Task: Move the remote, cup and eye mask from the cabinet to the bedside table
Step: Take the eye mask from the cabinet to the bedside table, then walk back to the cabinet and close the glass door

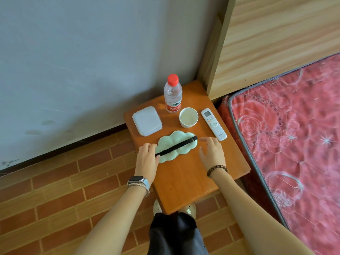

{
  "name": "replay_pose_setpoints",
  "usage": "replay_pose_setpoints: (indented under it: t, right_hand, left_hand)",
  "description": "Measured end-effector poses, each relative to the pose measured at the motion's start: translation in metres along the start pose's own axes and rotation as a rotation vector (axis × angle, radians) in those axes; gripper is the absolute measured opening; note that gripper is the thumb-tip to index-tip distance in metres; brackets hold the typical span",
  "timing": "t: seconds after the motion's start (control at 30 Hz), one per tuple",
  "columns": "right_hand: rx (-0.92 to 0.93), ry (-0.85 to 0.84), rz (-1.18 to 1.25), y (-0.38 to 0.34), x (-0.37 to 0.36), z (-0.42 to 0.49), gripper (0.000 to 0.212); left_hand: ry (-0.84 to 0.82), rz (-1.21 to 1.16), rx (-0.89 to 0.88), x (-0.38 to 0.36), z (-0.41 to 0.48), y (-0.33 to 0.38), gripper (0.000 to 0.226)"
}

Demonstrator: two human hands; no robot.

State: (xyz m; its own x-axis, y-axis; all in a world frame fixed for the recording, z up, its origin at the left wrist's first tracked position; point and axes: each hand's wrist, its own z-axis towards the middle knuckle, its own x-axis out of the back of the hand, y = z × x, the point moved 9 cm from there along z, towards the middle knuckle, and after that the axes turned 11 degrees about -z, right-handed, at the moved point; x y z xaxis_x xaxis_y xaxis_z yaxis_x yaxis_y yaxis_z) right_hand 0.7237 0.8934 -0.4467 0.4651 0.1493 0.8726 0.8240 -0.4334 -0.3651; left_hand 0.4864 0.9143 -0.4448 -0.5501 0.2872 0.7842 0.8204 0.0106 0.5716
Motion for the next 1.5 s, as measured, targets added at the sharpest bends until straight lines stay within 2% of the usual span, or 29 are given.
replay_pose_setpoints:
  t: [0.13, 0.33, 0.63, 0.73, 0.93, 1.13, 1.23, 1.5]
  right_hand:
    - [0.096, 0.072, -0.17, -0.021, 0.055, -0.032, 0.024]
    - [0.209, 0.112, -0.3, -0.059, 0.138, -0.095, 0.024]
    - [0.163, 0.208, -0.305, -0.081, 0.223, -0.147, 0.025]
    - [0.116, 0.258, -0.317, -0.075, 0.246, -0.161, 0.025]
    - [-0.075, 0.355, -0.287, -0.051, 0.271, -0.203, 0.022]
    - [-0.331, 0.412, -0.252, -0.022, 0.271, -0.278, 0.022]
    - [-0.474, 0.443, -0.25, -0.003, 0.267, -0.329, 0.025]
    - [-0.909, 0.524, -0.23, 0.053, 0.262, -0.491, 0.026]
  left_hand:
    - [-0.008, 0.136, -0.093, 0.041, -0.013, 0.042, 0.023]
    - [-0.055, 0.269, -0.179, 0.104, -0.054, 0.108, 0.021]
    - [-0.049, 0.385, -0.369, 0.178, -0.094, 0.179, 0.02]
    - [-0.065, 0.42, -0.493, 0.193, -0.091, 0.196, 0.02]
    - [-0.066, 0.409, -0.65, 0.204, -0.078, 0.225, 0.018]
    - [-0.143, 0.449, -0.948, 0.184, -0.1, 0.267, 0.023]
    - [-0.151, 0.381, -1.101, 0.171, -0.124, 0.295, 0.021]
    - [-0.311, 0.357, -1.55, 0.102, -0.248, 0.373, 0.028]
